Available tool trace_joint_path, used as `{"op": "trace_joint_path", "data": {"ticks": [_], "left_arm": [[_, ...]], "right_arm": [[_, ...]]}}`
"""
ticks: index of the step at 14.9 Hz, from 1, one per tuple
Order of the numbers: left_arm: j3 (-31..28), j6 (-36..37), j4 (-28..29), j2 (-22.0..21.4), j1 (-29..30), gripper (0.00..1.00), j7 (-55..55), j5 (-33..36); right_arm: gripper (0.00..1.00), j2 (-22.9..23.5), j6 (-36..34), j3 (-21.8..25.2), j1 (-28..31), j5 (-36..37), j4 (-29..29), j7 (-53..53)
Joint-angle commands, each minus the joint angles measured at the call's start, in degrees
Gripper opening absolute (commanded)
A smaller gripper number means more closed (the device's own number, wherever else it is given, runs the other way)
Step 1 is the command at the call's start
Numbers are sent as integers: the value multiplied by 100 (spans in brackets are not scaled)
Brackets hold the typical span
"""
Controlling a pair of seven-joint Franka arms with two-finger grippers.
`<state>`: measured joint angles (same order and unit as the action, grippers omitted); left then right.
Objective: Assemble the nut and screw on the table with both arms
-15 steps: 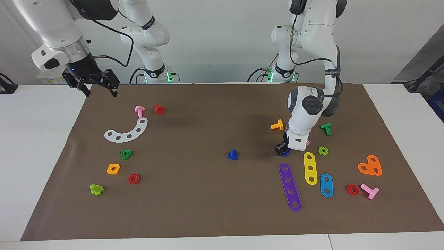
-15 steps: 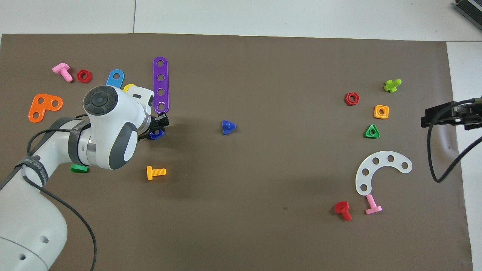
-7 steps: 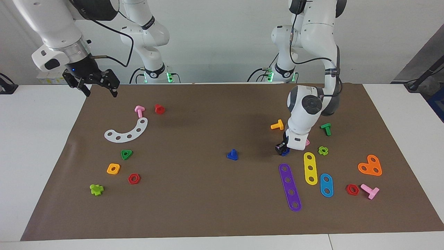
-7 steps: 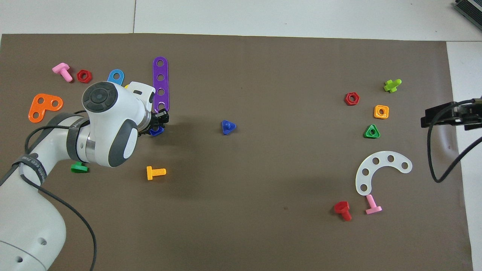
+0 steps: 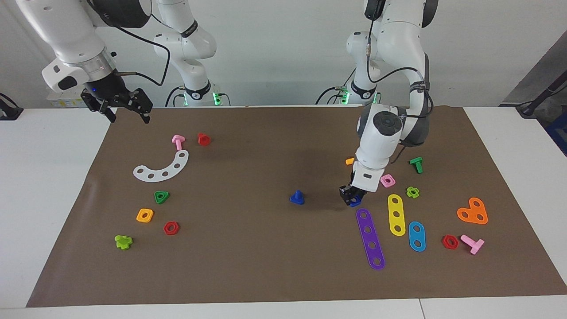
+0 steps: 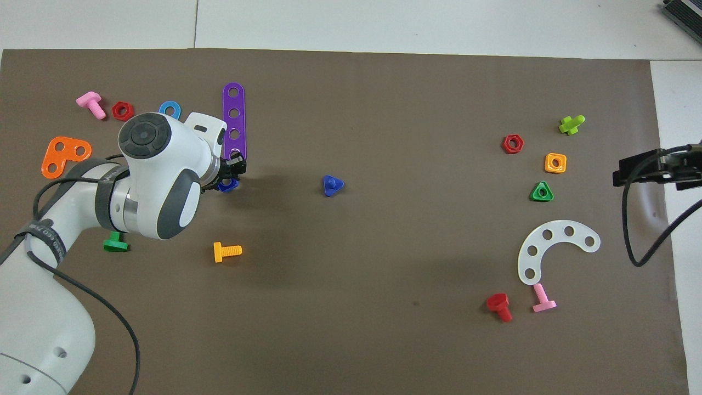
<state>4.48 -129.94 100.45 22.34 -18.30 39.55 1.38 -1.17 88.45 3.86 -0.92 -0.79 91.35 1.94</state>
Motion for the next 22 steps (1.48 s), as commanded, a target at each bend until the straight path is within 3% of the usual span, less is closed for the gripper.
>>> {"op": "trace_joint_path", "data": {"ticks": [1, 4, 12, 19, 22], "left_arm": [[-79, 345, -542, 287, -418, 18, -35, 134], [-62, 741, -1289, 701, -683, 18, -44, 125], [421, 1251, -1686, 965, -780, 18, -360, 108], [439, 1286, -1791, 1246, -938, 18, -360, 99], [483, 1979, -2439, 1456, -903, 18, -360, 38]], "right_arm": [[100, -164, 85, -17, 57, -26, 181, -1], [100, -173, 41, -34, 5, -44, 181, -36], [100, -173, 41, -87, -22, -88, 181, -36], [100, -173, 41, -87, -31, -88, 181, -36], [100, -173, 41, -87, -22, -88, 181, -36]]}}
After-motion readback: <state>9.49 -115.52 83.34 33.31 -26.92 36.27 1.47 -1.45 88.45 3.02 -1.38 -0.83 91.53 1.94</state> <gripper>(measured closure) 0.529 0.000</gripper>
